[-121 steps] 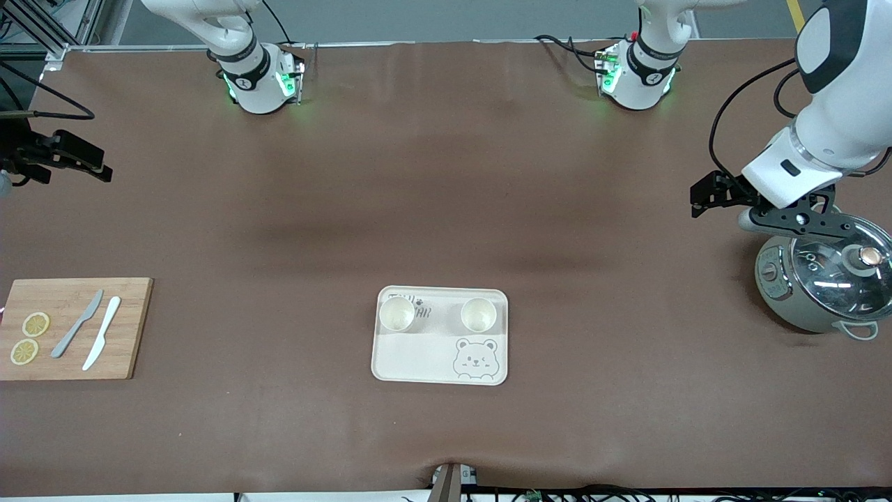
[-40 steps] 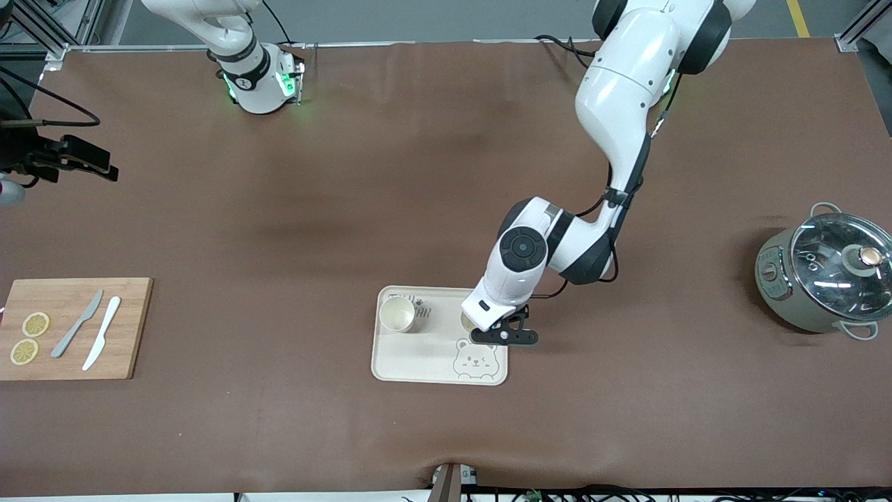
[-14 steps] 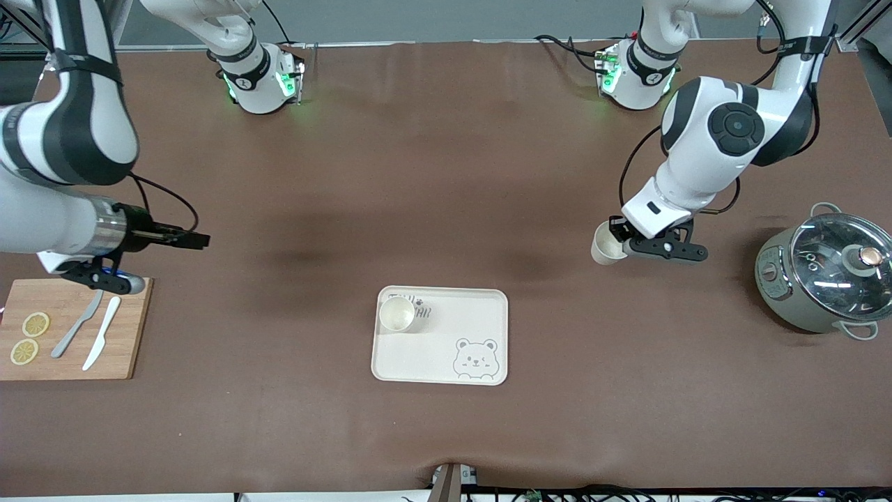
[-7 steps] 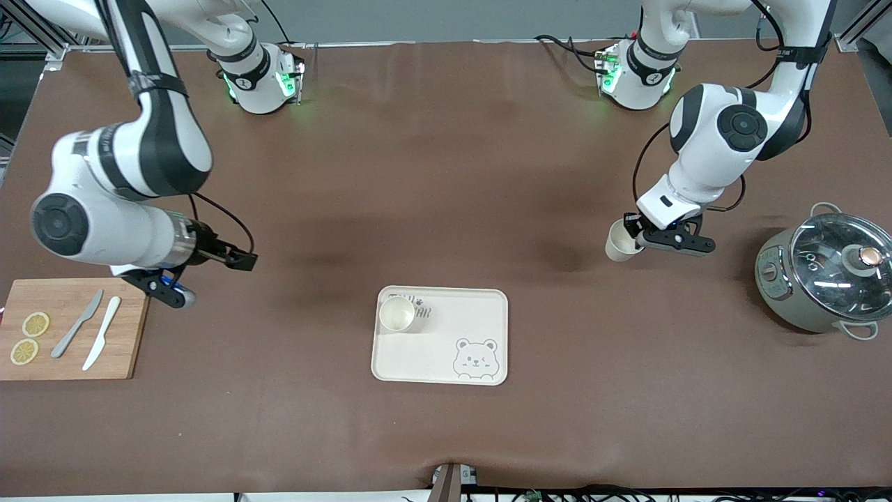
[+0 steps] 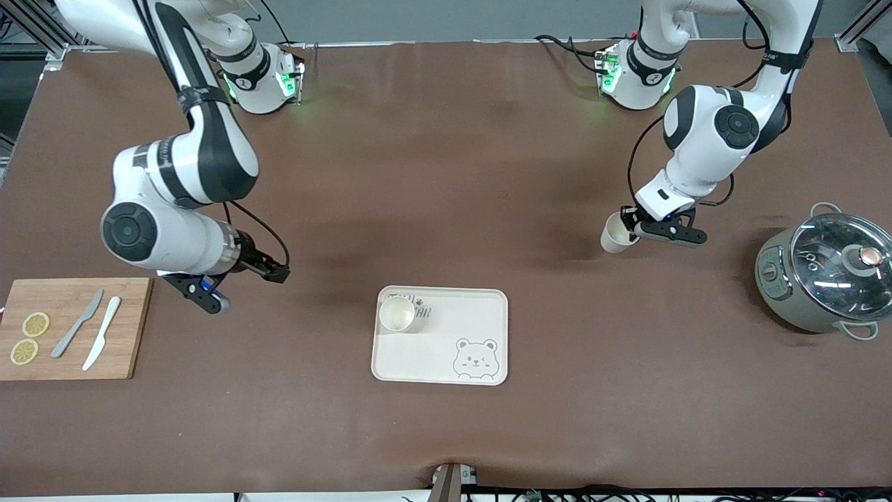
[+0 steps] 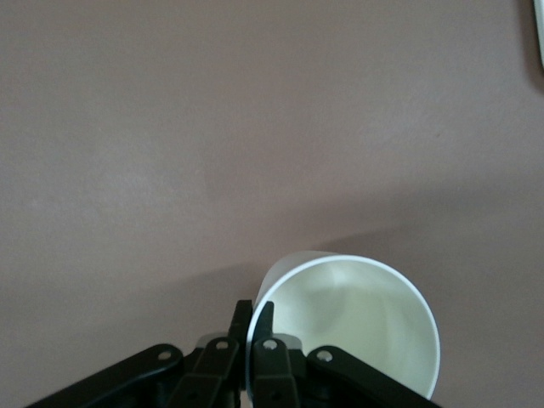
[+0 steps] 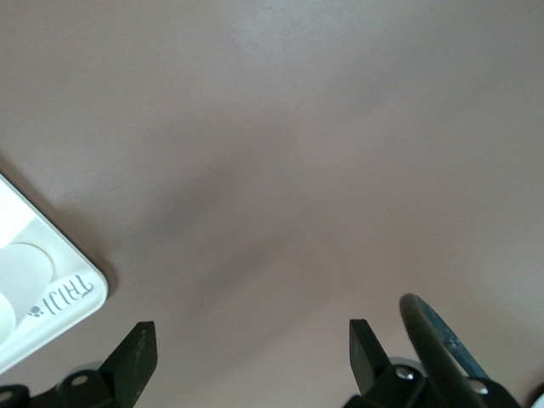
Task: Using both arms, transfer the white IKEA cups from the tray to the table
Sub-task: 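Set the cup on the table while the right gripper approaches the tray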
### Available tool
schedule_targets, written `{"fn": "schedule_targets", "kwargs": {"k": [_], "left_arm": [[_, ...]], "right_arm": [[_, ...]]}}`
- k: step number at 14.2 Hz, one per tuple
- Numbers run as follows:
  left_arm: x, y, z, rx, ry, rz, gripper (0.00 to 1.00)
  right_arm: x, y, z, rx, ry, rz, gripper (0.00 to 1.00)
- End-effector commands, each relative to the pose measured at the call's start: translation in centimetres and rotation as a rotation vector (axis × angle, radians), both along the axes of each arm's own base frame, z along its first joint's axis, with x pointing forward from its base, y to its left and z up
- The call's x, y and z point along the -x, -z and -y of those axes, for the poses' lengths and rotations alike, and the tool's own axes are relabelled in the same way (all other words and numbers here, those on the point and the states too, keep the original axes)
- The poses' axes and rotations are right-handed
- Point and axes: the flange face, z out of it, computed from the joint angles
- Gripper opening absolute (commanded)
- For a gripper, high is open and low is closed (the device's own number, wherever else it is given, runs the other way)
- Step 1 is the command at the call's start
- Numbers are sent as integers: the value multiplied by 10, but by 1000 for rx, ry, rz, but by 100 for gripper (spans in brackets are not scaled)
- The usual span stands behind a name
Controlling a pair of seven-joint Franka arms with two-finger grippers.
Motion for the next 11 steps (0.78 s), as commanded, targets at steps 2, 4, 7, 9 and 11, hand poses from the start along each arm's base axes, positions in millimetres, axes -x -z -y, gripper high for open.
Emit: {"fn": "schedule_targets", "kwargs": {"k": [2,4,7,9,11], "left_arm": [[19,8,-9,28,10,5,0],[28,20,-14,38,26,14,0],[39,31,-18,37,36,9,0],[46,37,-21,31,42,-1,0],[49,41,-26,27,47,-5,0]], "right_arm": [[-4,11,-34,-23,117,45,100],[-7,14,-50,-33,171,76,100],[-9,15,-61,-41,208,99,100],[-9,19,-70,-49,228,112,100],[-11,27,-86,-51,300,122,100]]}}
